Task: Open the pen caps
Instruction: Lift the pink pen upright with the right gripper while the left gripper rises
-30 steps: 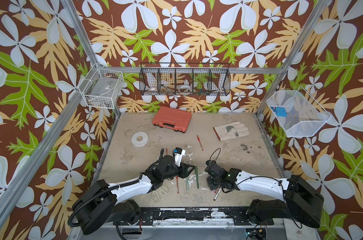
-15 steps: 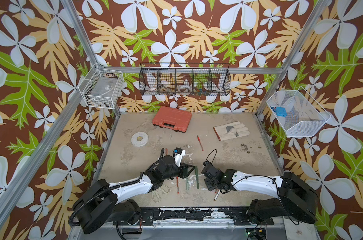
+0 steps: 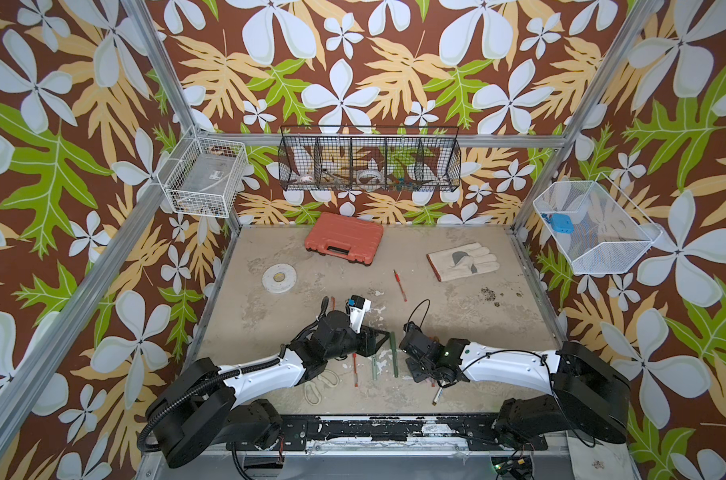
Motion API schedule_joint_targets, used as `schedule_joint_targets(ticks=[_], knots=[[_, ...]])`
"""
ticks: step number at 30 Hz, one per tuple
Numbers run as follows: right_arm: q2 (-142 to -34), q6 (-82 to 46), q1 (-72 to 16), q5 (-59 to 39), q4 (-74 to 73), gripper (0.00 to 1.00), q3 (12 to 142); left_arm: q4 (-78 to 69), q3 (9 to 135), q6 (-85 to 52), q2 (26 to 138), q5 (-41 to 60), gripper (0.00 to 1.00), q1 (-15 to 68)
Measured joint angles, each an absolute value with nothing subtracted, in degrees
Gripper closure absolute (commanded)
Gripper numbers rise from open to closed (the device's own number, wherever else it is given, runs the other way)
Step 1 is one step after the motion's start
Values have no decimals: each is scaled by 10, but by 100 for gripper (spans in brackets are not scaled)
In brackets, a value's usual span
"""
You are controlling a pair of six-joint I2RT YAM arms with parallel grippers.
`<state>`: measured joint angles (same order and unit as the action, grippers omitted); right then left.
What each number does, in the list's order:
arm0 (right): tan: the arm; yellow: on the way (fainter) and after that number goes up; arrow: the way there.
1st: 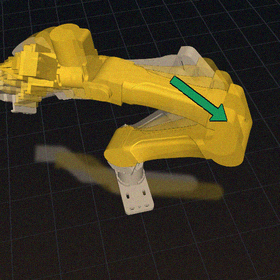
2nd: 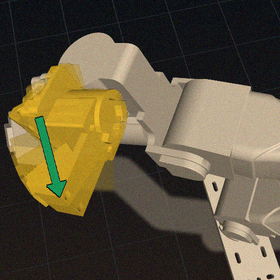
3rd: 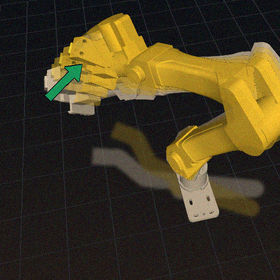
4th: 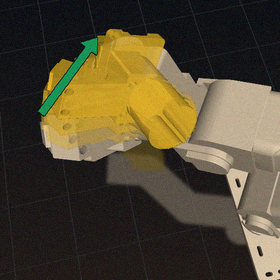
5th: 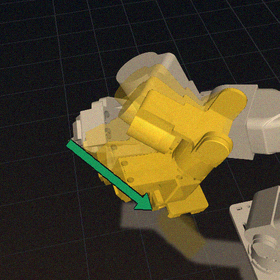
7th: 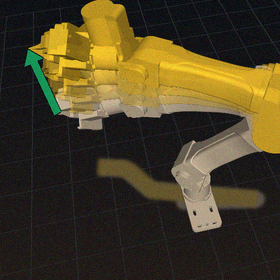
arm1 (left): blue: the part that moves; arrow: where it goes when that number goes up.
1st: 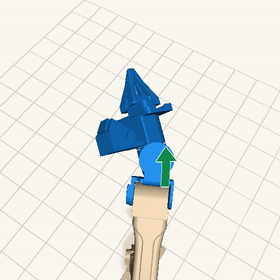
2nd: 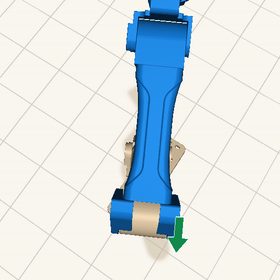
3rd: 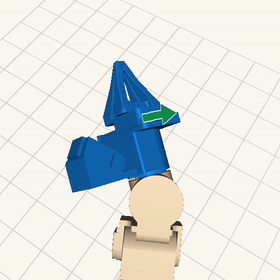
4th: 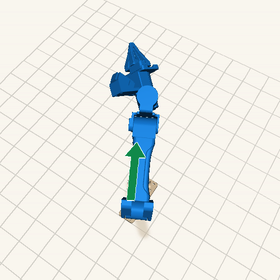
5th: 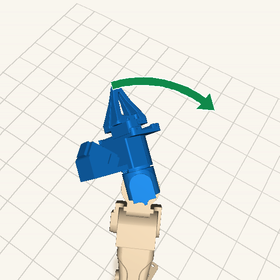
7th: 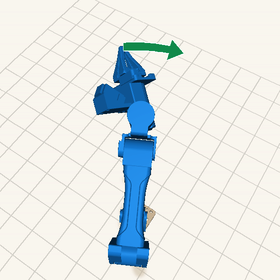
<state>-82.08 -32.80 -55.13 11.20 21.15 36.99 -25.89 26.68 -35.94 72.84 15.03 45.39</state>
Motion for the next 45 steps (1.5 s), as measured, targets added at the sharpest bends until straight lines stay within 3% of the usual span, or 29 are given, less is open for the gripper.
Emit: schedule_joint_targets(ticks=[18,34,45], knots=[[-715,-308,-551,106,222,92,411,-316,208,-388,634,140,46,439],[-585,-190,-550,42,138,92,408,-410,166,-416,512,165,44,408],[-572,-120,-543,28,90,92,477,-369,303,-418,540,105,44,406]])
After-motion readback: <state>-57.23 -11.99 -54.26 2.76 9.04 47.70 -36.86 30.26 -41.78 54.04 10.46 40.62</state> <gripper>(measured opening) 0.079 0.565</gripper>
